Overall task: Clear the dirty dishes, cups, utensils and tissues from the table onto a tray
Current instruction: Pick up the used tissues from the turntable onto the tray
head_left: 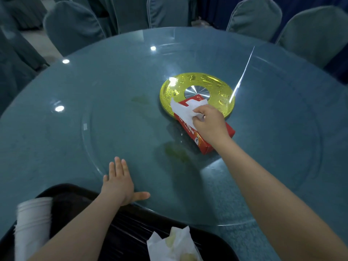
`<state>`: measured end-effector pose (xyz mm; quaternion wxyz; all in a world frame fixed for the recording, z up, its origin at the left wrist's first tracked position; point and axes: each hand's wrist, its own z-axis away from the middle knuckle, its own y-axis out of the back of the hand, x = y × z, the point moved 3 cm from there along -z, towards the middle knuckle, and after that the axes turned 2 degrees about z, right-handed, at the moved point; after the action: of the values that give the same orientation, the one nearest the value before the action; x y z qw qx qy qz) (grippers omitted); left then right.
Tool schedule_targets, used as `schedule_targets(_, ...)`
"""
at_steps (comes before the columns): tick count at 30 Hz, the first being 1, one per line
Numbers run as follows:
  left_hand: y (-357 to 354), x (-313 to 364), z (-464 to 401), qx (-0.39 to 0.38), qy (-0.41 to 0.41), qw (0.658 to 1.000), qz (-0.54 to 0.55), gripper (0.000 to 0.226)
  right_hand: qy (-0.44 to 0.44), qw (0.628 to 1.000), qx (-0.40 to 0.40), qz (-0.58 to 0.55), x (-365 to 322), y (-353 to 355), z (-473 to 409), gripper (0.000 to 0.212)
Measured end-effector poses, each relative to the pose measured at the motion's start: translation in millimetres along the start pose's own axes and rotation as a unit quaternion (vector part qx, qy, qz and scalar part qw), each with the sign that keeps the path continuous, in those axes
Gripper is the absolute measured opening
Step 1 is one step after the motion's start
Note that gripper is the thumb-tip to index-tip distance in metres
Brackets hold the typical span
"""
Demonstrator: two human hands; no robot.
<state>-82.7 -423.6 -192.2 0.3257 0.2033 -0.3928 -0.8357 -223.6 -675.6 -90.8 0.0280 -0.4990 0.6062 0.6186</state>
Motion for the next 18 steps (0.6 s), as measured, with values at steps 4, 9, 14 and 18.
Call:
schedule_targets(4,0.2,0.3,1.3,0.001,0.001,1.000,-0.008,0.144,-0.059,0.979,-0.028,0.194,26.7,-12.5,-10.5,0.025)
schedule_targets(9,0.7,1.1,-0.4,-0.001,0.006,1.000,-0.010,0.144,-0.090,0.984,0.031,0.151,23.9,-6.6,-28.2,0.036)
schedule_targets(14,-1.1,0.0,-0.5,0.006,0.004,1.000,-0.005,0.144,0.054,0.964,0.260,0.028,-19.0,25.8,-28.3,0.025)
schedule_targets(18,-0.8,-0.4,-0.3,0.005,0.003,1.000,0.005,0.144,0.119,0.965,0.234,0.018,-35.1,26.3,-10.8,0.032)
